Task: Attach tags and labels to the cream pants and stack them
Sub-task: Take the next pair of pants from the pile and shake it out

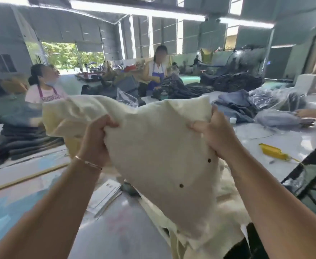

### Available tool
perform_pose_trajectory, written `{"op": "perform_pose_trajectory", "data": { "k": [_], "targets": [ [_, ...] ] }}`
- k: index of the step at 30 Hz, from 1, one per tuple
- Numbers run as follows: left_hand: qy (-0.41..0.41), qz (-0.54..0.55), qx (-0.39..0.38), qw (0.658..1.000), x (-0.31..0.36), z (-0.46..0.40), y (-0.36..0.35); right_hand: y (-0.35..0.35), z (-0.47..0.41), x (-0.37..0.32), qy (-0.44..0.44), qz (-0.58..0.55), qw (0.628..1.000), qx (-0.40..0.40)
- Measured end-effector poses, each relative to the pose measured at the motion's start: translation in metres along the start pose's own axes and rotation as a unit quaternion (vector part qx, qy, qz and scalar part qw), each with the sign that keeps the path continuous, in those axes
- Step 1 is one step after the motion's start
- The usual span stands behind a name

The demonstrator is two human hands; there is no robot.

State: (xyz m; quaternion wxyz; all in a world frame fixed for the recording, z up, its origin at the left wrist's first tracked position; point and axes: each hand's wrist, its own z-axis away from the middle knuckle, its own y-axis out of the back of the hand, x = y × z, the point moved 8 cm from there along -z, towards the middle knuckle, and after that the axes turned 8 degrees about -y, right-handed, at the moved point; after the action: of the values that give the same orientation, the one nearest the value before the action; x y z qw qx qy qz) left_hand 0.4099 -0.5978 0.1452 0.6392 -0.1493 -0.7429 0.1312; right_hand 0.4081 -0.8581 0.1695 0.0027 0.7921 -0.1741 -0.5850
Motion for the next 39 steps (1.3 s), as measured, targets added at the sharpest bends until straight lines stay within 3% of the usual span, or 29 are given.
{"op": "perform_pose_trajectory", "data": {
  "k": [4,8,11,14,15,18,23,26,27,29,31,34,37,39],
  "targets": [
    [-0.064,-0.007,-0.016,0.998,0.032,-0.065,-0.077,0.069,-0.024,-0.007,0.018,-0.052,0.989,0.139],
    [-0.097,0.054,-0.043,0.993,0.012,-0.112,-0.104,0.102,-0.059,0.013,-0.015,-0.033,0.987,0.158],
    [0.004,-0.009,0.017,1.000,-0.087,-0.126,-0.071,0.097,-0.080,0.075,-0.131,0.087,0.984,0.081],
    [0.228,-0.064,0.059,0.970,-0.219,-0.090,-0.027,0.063,-0.064,0.162,-0.284,0.205,0.934,-0.071],
    [0.255,-0.091,0.068,0.960,-0.248,-0.080,-0.013,0.055,-0.058,0.184,-0.307,0.202,0.926,-0.090],
    [0.230,-0.148,0.095,0.957,-0.270,-0.075,-0.002,0.052,-0.053,0.210,-0.320,0.198,0.923,-0.073],
    [0.000,-0.140,0.143,0.980,-0.190,-0.103,-0.018,0.050,-0.069,0.196,-0.234,0.088,0.968,-0.005],
    [-0.078,-0.193,0.175,0.962,-0.177,-0.102,-0.002,0.040,-0.071,0.195,-0.223,0.198,0.954,-0.029],
    [-0.053,-0.259,0.159,0.951,-0.189,-0.098,0.001,0.037,-0.069,0.200,-0.244,0.290,0.924,-0.053],
    [0.068,-0.353,0.113,0.926,-0.235,-0.084,0.009,0.035,-0.063,0.201,-0.257,0.494,0.828,-0.061],
    [0.133,-0.358,0.091,0.920,-0.264,-0.067,0.019,0.023,-0.060,0.185,-0.201,0.608,0.766,-0.057],
    [0.145,-0.334,0.084,0.928,-0.255,-0.056,0.030,-0.026,-0.048,0.154,-0.089,0.607,0.782,-0.111],
    [0.176,-0.322,0.040,0.929,-0.231,-0.034,0.050,-0.092,-0.016,0.116,0.005,0.505,0.837,-0.211],
    [0.170,-0.335,0.027,0.927,-0.206,-0.010,0.079,-0.133,0.023,0.093,0.055,0.418,0.855,-0.303]
  ]
}}
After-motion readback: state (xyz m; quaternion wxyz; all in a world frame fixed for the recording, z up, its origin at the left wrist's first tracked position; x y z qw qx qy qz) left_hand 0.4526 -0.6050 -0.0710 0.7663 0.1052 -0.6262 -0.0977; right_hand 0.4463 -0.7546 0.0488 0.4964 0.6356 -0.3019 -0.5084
